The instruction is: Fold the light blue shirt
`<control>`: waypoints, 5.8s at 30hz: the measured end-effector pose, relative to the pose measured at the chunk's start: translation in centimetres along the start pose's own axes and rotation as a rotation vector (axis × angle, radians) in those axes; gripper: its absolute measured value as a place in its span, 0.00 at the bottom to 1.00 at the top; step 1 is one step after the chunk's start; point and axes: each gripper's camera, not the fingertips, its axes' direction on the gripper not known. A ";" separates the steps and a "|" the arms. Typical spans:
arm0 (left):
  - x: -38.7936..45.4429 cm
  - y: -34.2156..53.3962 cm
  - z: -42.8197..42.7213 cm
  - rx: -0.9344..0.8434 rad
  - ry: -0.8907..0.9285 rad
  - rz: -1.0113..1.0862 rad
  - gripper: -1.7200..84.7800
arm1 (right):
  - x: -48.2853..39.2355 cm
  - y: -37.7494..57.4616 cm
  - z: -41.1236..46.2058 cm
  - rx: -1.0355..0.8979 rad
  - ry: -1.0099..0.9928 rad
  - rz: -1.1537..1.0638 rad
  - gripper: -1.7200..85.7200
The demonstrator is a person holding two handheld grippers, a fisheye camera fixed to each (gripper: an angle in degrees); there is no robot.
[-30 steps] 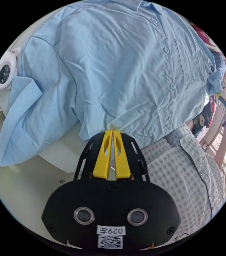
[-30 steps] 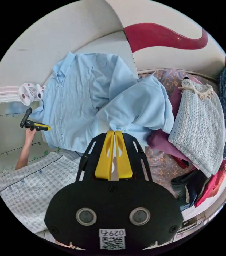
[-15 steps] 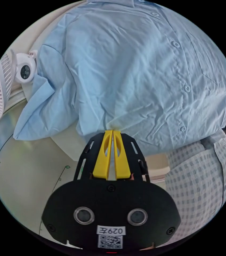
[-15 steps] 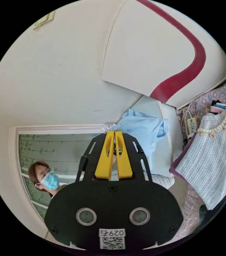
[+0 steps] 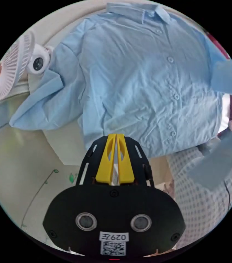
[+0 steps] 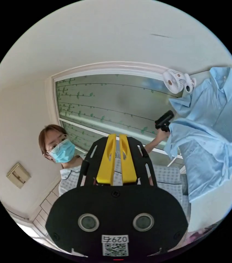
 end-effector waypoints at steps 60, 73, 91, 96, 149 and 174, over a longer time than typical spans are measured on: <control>-17.5 8.8 0.7 0.323 0.541 -0.194 0.01 | 8.2 3.0 3.3 0.018 1.213 0.516 0.01; -30.1 11.9 3.6 0.350 0.642 -0.255 0.15 | 6.4 -7.9 15.0 0.009 1.064 0.150 0.11; -40.7 12.2 8.5 0.297 0.909 -0.077 0.10 | 15.8 -23.5 32.5 -0.167 1.126 0.071 0.02; -41.2 10.7 7.5 0.335 0.916 -0.040 0.10 | 7.3 -22.3 31.3 -0.024 0.967 -0.163 0.02; -6.0 -13.7 -5.0 0.097 0.332 0.328 0.01 | 11.6 8.3 17.0 0.270 1.164 0.589 0.03; -9.8 -3.2 -4.3 0.196 0.057 0.394 0.23 | 8.3 20.7 15.3 0.784 0.748 0.614 0.11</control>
